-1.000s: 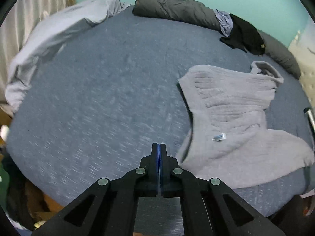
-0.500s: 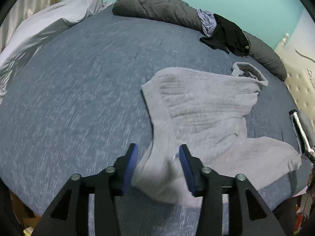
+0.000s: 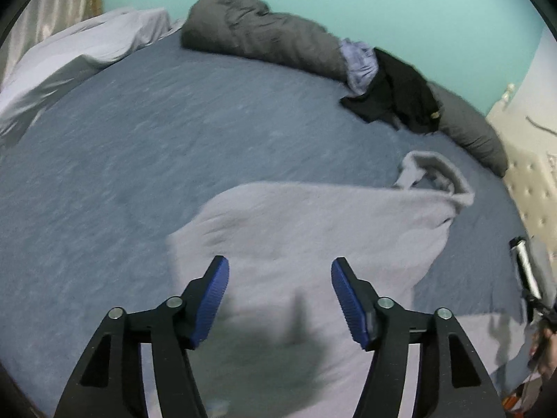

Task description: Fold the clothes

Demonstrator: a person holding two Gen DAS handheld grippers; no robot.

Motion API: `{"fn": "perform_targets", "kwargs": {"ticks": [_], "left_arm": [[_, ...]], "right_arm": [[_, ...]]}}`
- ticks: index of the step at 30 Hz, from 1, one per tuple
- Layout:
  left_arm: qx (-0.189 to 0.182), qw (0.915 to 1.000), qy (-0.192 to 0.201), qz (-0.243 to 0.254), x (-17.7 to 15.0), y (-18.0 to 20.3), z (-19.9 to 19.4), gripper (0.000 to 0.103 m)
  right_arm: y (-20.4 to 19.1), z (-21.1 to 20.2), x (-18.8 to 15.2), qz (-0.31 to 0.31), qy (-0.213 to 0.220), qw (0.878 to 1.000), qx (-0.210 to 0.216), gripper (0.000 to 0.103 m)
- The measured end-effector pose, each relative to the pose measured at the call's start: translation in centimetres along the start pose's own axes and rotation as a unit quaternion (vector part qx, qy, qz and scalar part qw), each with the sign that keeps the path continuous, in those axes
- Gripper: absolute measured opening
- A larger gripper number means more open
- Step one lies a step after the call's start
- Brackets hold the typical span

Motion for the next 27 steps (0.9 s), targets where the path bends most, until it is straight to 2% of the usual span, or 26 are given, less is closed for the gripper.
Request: {"fn": "perform_targets", "kwargs": {"ticks": [7, 13, 19, 27], "left_arm": [[-0.033, 0.9991, -0.012, 0.024, -2.0, 6.4, 6.9, 0.068], [-0.028, 0.9975, -0.022, 0.061, -5.2, 9.3, 11.4, 0.068], [-0.026, 0.9962, -0.022, 0.08, -6.4, 10.2, 13.3, 0.069], [-0.034, 0.9962, -0.024, 0.076, -6.8, 9.9, 14.8, 0.075]], "right_arm": [[-0.1, 4.6, 4.3, 0.019, -0.009, 1.0, -0.003, 0.069], [-1.2, 8.2, 6.5, 0.013, -0.014, 1.0, -0.007, 0.07], [-3.1, 11.0, 9.2, -0.019, -0.007, 1.0, -0.019, 0.074], [-6.3, 14.2, 14.3, -0.001, 0.002, 1.0, -0.011, 0.078]]}}
Point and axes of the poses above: each gripper's, at about its wrist camera, not at the fingertips, and z roughly the way its jaws point, y to its right, x to its top, the point moved 4 cm from there along z, roughly the way its jaws point, and after that the axes turned 6 degrees about -x, right-handed, at the moved point
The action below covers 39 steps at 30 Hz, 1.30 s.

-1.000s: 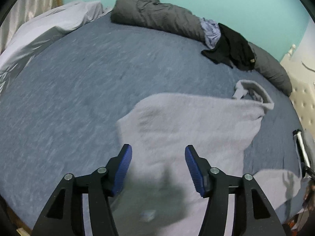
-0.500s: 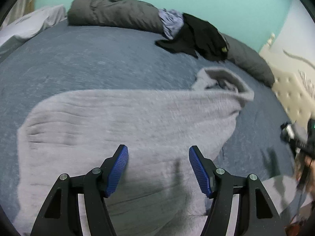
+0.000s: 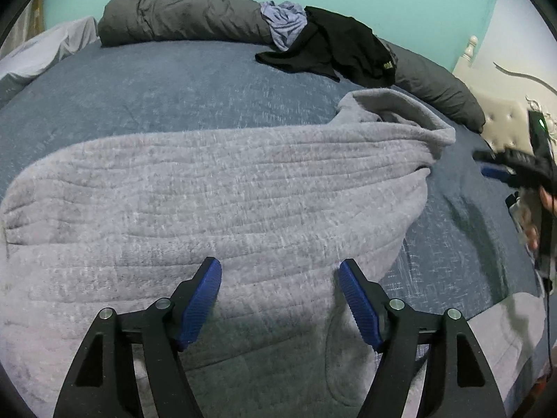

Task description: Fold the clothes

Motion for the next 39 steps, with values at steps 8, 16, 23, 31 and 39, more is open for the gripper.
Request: {"fn": "perform_targets", "kwargs": {"ticks": [8, 16, 23, 31, 39], "left_arm": [[0.0, 1.0, -0.008, -0.003, -0.9, -0.9, 1.2, 0.075], [-0.011, 0.9999, -0.004, -0.008, -1.1, -1.4, 1.2, 0.075], [-0.007, 1.0, -0.002, -0.005, -1.2, -1.3, 1.2, 0.075], [-0.009, 0.9999, -0.001, -0.01, -1.2, -1.2, 1.2, 0.075], [-0.013, 0.9999, -0.001, -0.011, -1.3, -1.3, 1.1, 0.075]], "right_arm": [[-2.6, 2.6, 3.2, 0.011, 0.019, 1.0, -0.017, 0.078], [-3.3, 4.7, 2.3, -0.007, 0.003, 0.999, -0.033, 0.023], [-5.8, 0.1, 0.2, -0.076, 0.036, 0.996, -0.01, 0.007], [-9.1, -1.7, -10.9, -0.142, -0.094, 0.985, 0.041, 0.007], [-9.9, -3.7, -13.8, -0.139, -0.083, 0.983, 0.091, 0.011]]}}
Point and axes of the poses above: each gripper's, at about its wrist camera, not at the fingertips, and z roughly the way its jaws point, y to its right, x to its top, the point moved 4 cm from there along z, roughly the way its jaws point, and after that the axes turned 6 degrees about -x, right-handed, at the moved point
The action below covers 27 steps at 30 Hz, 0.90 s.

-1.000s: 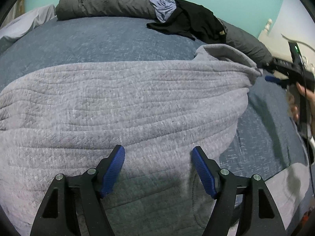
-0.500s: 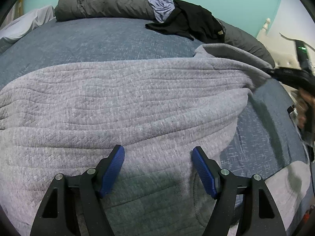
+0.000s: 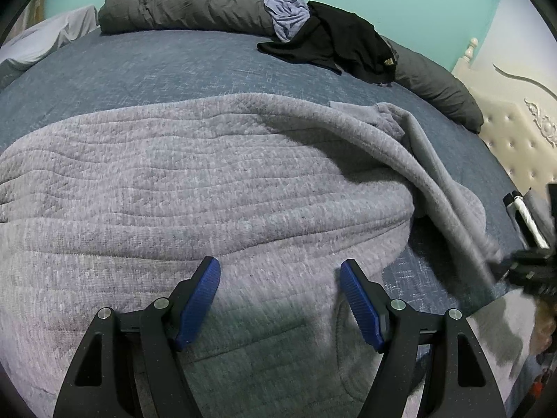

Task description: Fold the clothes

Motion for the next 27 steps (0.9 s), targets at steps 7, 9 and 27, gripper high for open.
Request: {"fn": "perform_targets", "kwargs": {"ticks": [7, 9, 27], "left_arm": [[-0.001, 1.0, 0.001, -0.001, -0.1, 0.0, 0.0, 0.075], [-0.002, 1.0, 0.001, -0.002, -0.2, 0.0, 0.0, 0.075], [0.0, 1.0, 0.002, 0.0, -0.4, 0.0, 0.3, 0.075]], "right_arm": [[3.8, -4.2, 6.2, 0.069, 0.101, 0.992, -0.032, 0.018], [4.8, -4.6, 7.9, 0.088, 0.119, 0.988, -0.037, 0.027], [12.6, -3.0, 12.8, 0.119, 0.081, 0.978, -0.148, 0.04]]}}
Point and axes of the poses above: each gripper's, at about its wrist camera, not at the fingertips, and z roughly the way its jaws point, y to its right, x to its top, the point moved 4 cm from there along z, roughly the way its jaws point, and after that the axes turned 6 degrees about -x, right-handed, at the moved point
